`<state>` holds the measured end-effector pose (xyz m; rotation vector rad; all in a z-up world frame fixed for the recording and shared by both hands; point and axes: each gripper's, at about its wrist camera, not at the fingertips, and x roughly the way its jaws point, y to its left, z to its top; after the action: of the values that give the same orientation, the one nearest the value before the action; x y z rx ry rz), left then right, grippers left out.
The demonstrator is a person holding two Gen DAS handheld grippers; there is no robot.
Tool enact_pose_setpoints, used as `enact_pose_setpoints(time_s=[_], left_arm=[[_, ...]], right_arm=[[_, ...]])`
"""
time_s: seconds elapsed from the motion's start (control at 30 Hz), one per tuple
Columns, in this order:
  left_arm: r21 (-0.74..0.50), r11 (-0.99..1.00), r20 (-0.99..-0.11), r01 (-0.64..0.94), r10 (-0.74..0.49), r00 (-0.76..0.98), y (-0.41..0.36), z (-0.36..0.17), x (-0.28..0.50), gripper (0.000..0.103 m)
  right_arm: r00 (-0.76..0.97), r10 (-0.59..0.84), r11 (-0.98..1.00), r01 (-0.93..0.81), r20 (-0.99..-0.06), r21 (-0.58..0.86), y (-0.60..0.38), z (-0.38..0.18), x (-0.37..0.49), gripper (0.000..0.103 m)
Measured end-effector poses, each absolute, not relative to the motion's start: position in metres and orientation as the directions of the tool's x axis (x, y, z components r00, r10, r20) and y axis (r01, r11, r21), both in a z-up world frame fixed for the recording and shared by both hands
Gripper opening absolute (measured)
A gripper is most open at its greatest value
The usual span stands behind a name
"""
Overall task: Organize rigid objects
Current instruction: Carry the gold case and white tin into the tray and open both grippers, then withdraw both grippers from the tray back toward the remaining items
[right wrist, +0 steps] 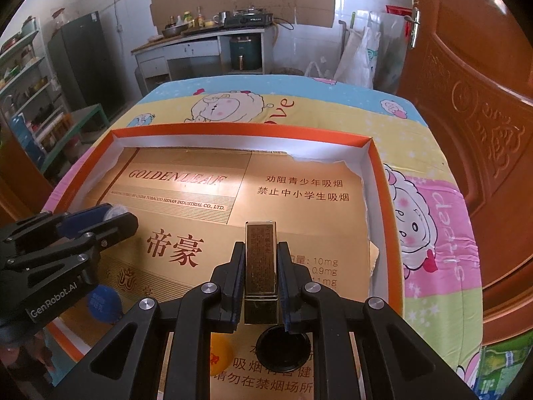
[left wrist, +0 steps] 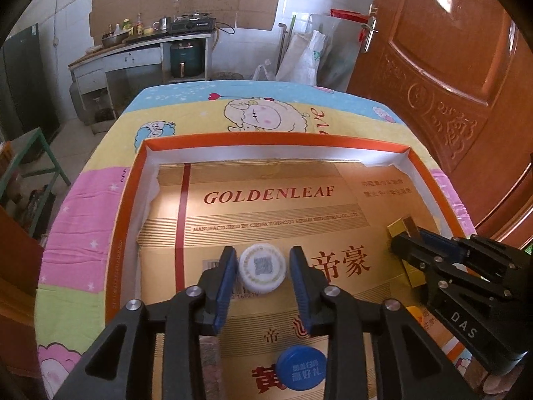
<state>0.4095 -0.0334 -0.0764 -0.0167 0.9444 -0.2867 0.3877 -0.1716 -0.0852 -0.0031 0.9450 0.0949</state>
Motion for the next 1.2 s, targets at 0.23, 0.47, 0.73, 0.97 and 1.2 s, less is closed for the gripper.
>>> enact_pose_setpoints(time_s=[0.23, 0.47, 0.73, 0.97, 1.2], left_arm=[[-0.144, 0.960, -0.784, 0.240, -0.258, 0.565, -0.034, -0.075, 0.407, 0.043], [-0.134, 0.962, -0.759, 0.237, -0.253, 0.599, -0.034, -0.066, 0.401, 0.043], [-0.126, 0.964, -0.687, 0.235, -0.256, 0.680, -0.030, -0.041, 0.389, 0.043], [-0.104, 0.968, -0.660, 0.227, -0.238, 0.713, -0.030, -0.025, 0.378, 0.043], [-0.117, 0.967, -0.643, 0.228, -0.249, 0.724, -0.028, -0.014, 0.367, 0.043]], right_arm=[[0.585, 0.091, 0.995, -0.079, -0.806, 0.055, -0.173, -0.085, 0.388, 0.018], [0.596, 0.100, 0.995, -0.077, -0.797, 0.067, -0.176, -0.081, 0.384, 0.033], [0.656, 0.081, 0.997, -0.041, -0.750, 0.072, -0.182, -0.059, 0.375, 0.050], [0.684, 0.086, 0.995, -0.023, -0.724, 0.096, -0.188, -0.044, 0.369, 0.050], [0.712, 0.090, 0.995, -0.036, -0.697, 0.092, -0.182, -0.028, 0.358, 0.050]])
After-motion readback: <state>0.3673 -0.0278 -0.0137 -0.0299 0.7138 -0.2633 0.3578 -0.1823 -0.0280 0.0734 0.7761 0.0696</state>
